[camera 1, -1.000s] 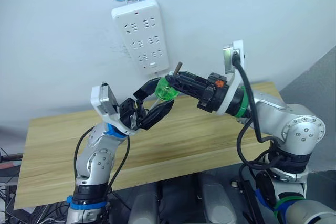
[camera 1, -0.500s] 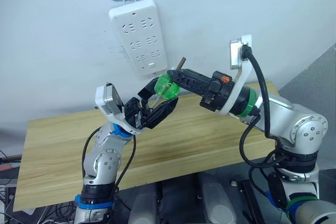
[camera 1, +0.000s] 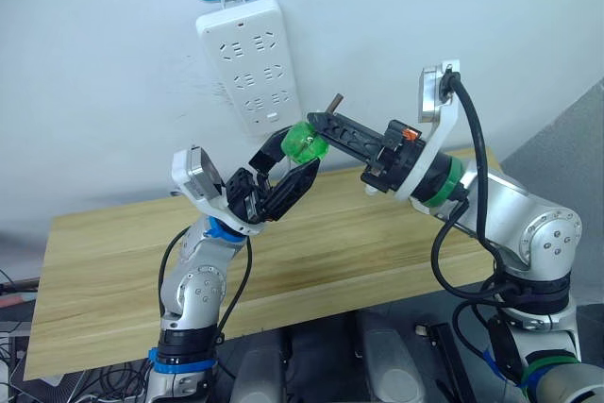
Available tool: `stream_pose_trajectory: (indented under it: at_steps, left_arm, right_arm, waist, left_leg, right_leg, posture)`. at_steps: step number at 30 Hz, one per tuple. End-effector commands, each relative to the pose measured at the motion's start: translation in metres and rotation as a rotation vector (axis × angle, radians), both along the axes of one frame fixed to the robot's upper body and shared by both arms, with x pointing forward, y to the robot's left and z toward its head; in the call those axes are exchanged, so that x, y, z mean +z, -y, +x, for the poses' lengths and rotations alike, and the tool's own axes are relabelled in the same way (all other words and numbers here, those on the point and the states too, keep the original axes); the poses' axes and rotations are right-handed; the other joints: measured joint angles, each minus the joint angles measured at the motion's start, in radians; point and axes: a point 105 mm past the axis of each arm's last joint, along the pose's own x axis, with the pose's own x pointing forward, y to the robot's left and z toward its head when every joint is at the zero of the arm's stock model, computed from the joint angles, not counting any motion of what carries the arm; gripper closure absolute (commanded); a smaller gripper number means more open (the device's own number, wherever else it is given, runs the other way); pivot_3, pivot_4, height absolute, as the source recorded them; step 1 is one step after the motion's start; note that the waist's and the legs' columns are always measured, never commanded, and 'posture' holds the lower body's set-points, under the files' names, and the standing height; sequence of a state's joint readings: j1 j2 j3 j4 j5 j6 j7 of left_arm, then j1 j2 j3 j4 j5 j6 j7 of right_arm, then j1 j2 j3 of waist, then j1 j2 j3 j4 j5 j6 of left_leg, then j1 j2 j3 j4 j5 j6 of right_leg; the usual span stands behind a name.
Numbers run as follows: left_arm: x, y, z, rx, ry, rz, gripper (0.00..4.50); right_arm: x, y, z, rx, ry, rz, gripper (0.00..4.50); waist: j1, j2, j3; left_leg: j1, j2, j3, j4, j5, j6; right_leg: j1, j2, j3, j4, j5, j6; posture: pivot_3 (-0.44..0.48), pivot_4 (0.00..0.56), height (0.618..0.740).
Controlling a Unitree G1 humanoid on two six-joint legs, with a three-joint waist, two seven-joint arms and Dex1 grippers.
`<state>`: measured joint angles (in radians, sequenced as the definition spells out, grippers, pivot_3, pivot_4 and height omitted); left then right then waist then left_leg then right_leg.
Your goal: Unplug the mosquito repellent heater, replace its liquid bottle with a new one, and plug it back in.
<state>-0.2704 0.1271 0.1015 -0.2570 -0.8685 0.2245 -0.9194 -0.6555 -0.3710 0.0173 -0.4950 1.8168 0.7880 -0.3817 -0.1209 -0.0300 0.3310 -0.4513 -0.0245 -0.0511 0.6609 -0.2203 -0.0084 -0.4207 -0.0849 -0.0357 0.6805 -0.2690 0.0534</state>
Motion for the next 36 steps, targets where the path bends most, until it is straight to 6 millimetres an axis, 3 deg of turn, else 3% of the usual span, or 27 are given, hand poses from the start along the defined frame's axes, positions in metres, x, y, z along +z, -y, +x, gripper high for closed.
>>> stream_pose_trajectory:
  at_steps: [1,7,10,14,21,23,30,36]
  left_arm:
    - [0.007,0.003,-0.003,-0.012,0.025,-0.029,0.02]
    - [0.010,0.005,-0.004,-0.028,0.022,-0.048,0.02]
    - [0.010,0.004,-0.003,-0.027,0.022,-0.046,0.56]
    - [0.014,0.003,-0.002,-0.017,0.026,-0.056,1.77]
    - [0.016,0.003,-0.002,-0.018,0.026,-0.060,1.77]
    - [0.016,0.003,-0.002,-0.019,0.023,-0.059,2.15]
    - [0.016,0.003,-0.002,-0.016,0.023,-0.053,2.19]
    - [0.017,0.002,-0.002,-0.010,0.029,-0.047,2.19]
  right_arm:
    - [0.009,0.000,-0.006,0.016,0.015,0.036,3.67]
    - [0.008,0.000,-0.005,0.008,0.008,0.033,3.67]
    - [0.007,0.000,-0.005,0.006,0.005,0.030,3.67]
    - [0.006,0.000,-0.005,0.002,0.004,0.028,3.67]
    - [0.005,0.001,-0.004,-0.006,-0.002,0.024,3.67]
    - [0.004,0.001,-0.003,-0.007,-0.005,0.023,3.67]
    - [0.003,0.000,-0.004,0.002,-0.009,0.022,3.67]
    - [0.005,0.004,0.000,-0.011,-0.004,0.029,1.54]
  waist:
    - [0.000,0.000,0.000]
    - [0.001,0.000,0.000]
    - [0.001,0.000,0.000]
    - [0.002,0.000,0.000]
    - [0.003,0.000,0.000]
    - [0.003,0.000,0.000]
    - [0.005,0.000,0.000]
    - [0.006,0.000,0.000]
  left_leg:
    - [0.000,0.000,0.000,0.000,0.000,0.000]
    - [0.000,0.000,0.000,0.000,0.000,0.000]
    - [0.000,0.000,0.000,0.000,0.000,0.000]
    - [0.000,0.000,0.000,0.000,0.000,0.000]
    - [0.000,0.000,0.000,0.000,0.000,0.000]
    - [0.000,0.000,0.000,0.000,0.000,0.000]
    - [0.000,0.000,0.000,0.000,0.000,0.000]
    - [0.000,0.000,0.000,0.000,0.000,0.000]
  right_leg:
    - [0.000,0.000,0.000,0.000,0.000,0.000]
    - [0.000,0.000,0.000,0.000,0.000,0.000]
    - [0.000,0.000,0.000,0.000,0.000,0.000]
    - [0.000,0.000,0.000,0.000,0.000,0.000]
    - [0.000,0.000,0.000,0.000,0.000,0.000]
    - [0.000,0.000,0.000,0.000,0.000,0.000]
    - [0.000,0.000,0.000,0.000,0.000,0.000]
    - [0.000,0.000,0.000,-0.001,0.000,0.000]
  posture:
    - [-0.280,0.353,0.734]
    - [-0.278,0.354,0.734]
    - [-0.278,0.354,0.734]
    - [-0.277,0.353,0.734]
    - [-0.278,0.356,0.734]
    - [-0.275,0.358,0.734]
    - [-0.273,0.358,0.734]
    - [-0.269,0.355,0.734]
